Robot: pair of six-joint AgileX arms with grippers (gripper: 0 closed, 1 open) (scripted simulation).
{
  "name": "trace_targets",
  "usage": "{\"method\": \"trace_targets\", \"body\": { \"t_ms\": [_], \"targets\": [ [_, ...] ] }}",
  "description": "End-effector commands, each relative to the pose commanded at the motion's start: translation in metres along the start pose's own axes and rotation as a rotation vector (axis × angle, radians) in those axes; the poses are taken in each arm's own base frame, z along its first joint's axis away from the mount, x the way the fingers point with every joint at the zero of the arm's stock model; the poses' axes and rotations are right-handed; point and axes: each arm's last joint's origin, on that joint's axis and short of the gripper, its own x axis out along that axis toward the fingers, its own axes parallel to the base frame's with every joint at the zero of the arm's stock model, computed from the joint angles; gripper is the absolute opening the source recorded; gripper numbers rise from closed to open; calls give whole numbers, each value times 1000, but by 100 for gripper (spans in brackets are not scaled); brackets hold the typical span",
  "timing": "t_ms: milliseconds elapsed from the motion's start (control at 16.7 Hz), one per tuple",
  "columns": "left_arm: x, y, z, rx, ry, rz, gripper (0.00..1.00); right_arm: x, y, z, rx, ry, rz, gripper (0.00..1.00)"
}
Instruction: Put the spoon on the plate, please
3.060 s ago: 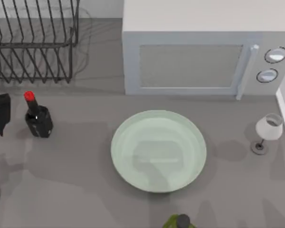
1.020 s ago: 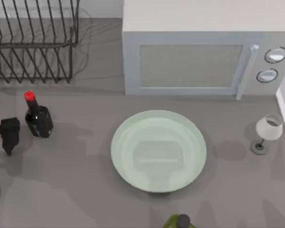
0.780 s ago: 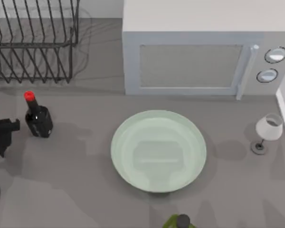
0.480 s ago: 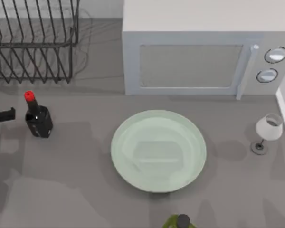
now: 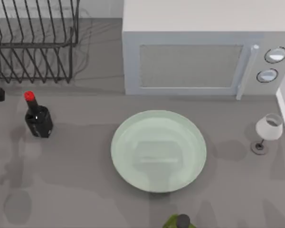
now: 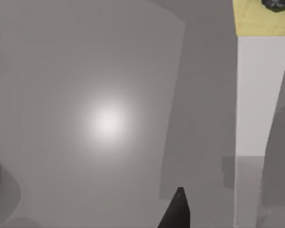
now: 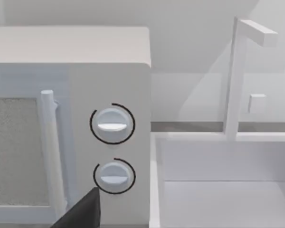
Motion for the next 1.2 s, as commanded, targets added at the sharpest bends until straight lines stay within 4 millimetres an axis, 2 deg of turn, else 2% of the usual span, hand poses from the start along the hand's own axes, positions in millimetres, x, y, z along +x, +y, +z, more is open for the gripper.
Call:
{"method": "trace_targets", "body": {
  "t_ms": [60,360,420,540,660,840,960,1080,1200],
  "targets": [
    [-7,0,-1,0,-13,0,0,0,0,0,0,0,0,100],
    [-7,0,-1,3,-15,1,0,0,0,0,0,0,0,100],
    [-13,-1,-1,18,-34,-1,0,0,0,0,0,0,0,100],
    [-37,-11,0,100,-117,-9,0,0,0,0,0,0,0,100],
    [-69,-30,1,251,-230,-24,0,0,0,0,0,0,0,100],
    [-107,-82,1,597,-363,-50,0,0,0,0,0,0,0,100],
    [-116,-132,-4,884,-395,-69,0,0,0,0,0,0,0,100],
    [-108,-188,-14,1175,-371,-83,0,0,0,0,0,0,0,100],
    [-82,-242,-29,1431,-296,-79,0,0,0,0,0,0,0,100]
  ]
}}
